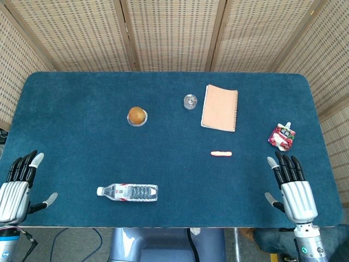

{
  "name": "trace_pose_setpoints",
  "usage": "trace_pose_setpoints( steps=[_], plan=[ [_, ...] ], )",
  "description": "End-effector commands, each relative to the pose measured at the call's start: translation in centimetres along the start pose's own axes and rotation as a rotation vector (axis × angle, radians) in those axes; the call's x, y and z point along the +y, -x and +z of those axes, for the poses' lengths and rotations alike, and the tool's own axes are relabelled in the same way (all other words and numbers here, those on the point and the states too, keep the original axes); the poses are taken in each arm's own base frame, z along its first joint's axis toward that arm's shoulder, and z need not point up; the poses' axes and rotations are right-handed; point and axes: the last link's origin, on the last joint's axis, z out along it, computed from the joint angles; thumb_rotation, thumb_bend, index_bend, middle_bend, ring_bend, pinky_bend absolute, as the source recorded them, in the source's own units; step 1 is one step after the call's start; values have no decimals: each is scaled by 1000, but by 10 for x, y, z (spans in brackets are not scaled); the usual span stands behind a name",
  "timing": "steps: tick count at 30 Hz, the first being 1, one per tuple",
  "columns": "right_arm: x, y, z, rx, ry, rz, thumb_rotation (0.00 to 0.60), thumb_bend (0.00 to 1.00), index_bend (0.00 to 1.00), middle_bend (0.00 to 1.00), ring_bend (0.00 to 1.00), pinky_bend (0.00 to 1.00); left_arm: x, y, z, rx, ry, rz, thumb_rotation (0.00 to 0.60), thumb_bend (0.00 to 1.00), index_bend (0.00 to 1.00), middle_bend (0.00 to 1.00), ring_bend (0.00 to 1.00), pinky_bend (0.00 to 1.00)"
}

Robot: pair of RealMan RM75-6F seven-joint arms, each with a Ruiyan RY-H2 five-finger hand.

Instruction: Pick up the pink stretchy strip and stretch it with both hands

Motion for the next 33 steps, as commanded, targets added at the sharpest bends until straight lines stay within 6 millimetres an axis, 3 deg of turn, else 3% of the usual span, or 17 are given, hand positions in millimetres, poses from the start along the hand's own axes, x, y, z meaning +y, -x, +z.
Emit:
trace_pose_setpoints(
  steps=[1, 9, 14, 16, 21, 26, 33],
  plan=[
    [0, 1, 0, -6, 1, 2, 600, 0, 20, 0, 0, 0, 0, 0, 0, -1, -1, 0, 600, 0, 0, 0, 0, 0],
    [-4, 6, 10, -39, -23, 29, 600, 32, 94, 0, 0, 0, -1, 2, 1, -7, -3, 6, 600, 0, 0, 0, 0, 0],
    [-9, 10, 65, -96, -82, 64, 600, 179, 214, 0, 0, 0, 0, 6, 5, -16, -5, 17, 600, 0, 0, 0, 0, 0],
    [-11, 13, 94, -126, -95, 69, 600, 223, 267, 0, 0, 0, 0, 9, 7, -22, -7, 27, 600, 0, 0, 0, 0, 0],
    [-20, 23, 145, -197, -81, 113, 600, 310, 388, 0, 0, 0, 0, 14, 11, -32, -19, 47, 600, 0, 0, 0, 0, 0],
    [-23, 42, 179, -271, -49, 108, 600, 376, 425, 0, 0, 0, -3, 19, 18, -28, -25, 59, 600, 0, 0, 0, 0, 0],
    [-23, 77, 204, -367, 6, 63, 600, 439, 476, 0, 0, 0, -6, 26, 22, -33, -45, 75, 600, 0, 0, 0, 0, 0]
  ],
)
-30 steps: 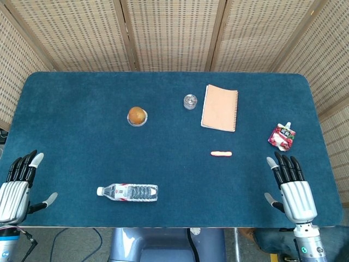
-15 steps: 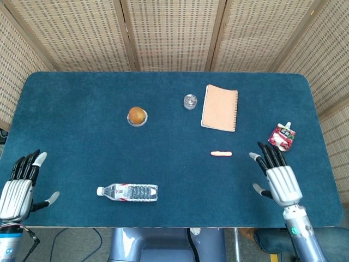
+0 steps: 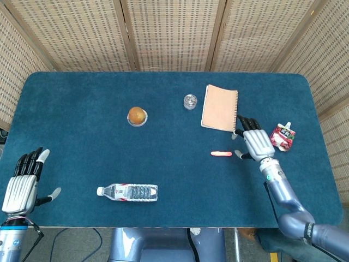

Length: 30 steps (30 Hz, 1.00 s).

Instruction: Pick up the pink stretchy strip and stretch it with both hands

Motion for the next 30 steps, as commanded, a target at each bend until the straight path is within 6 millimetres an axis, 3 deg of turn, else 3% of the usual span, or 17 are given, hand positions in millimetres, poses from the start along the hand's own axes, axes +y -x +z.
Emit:
trace_pose_setpoints(
  steps=[1, 12, 30],
  plan=[
    [-3, 18, 21, -62, 33, -2, 600, 442, 486, 0, 0, 0, 0, 2, 2, -2, -5, 7, 600, 0, 0, 0, 0, 0],
    [9, 57, 26, -176, 81, -24, 600, 497, 499, 0, 0, 0, 0, 7, 7, -9, -12, 13, 600, 0, 0, 0, 0, 0],
    [6, 72, 29, -179, 54, -42, 600, 501, 516, 0, 0, 0, 1, 10, 7, -20, -13, 22, 600, 0, 0, 0, 0, 0]
  ],
)
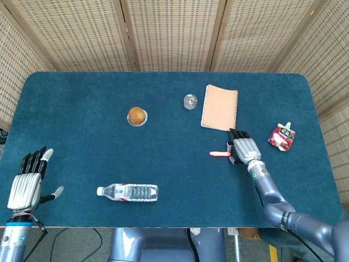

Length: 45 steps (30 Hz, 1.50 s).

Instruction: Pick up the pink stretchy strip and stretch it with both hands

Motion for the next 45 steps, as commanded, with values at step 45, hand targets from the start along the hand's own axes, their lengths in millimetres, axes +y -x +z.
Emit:
trace_pose_setpoints(
  steps=[45],
  plan=[
    [-19, 9, 12, 5, -3, 51, 600, 569, 676, 4, 0, 0, 1, 2, -1, -4, 5, 10, 600, 0, 0, 0, 0, 0]
  ],
)
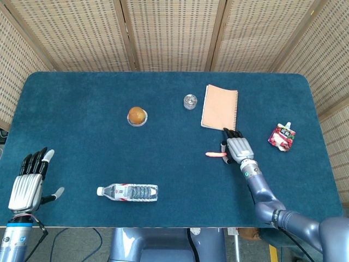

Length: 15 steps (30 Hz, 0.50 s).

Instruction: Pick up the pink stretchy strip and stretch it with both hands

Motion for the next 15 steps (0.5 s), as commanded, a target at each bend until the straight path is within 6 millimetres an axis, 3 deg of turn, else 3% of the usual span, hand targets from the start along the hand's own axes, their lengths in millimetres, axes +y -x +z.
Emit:
trace_pose_setpoints(
  steps=[1, 7, 15],
  plan=[
    [-1, 0, 0, 3, 2, 22, 600, 597, 707, 9, 0, 0, 0, 0, 0, 0, 0, 0, 600, 0, 0, 0, 0, 0],
    [-2, 0, -2, 3, 9, 95, 600, 710, 767, 25, 0, 0, 0, 1, 0, -5, 0, 0, 600, 0, 0, 0, 0, 0],
    [-11, -10, -8, 2, -14, 197, 600, 715, 805, 48, 0, 0, 0, 3, 2, -13, 1, 3, 600, 0, 0, 0, 0, 0]
  ],
)
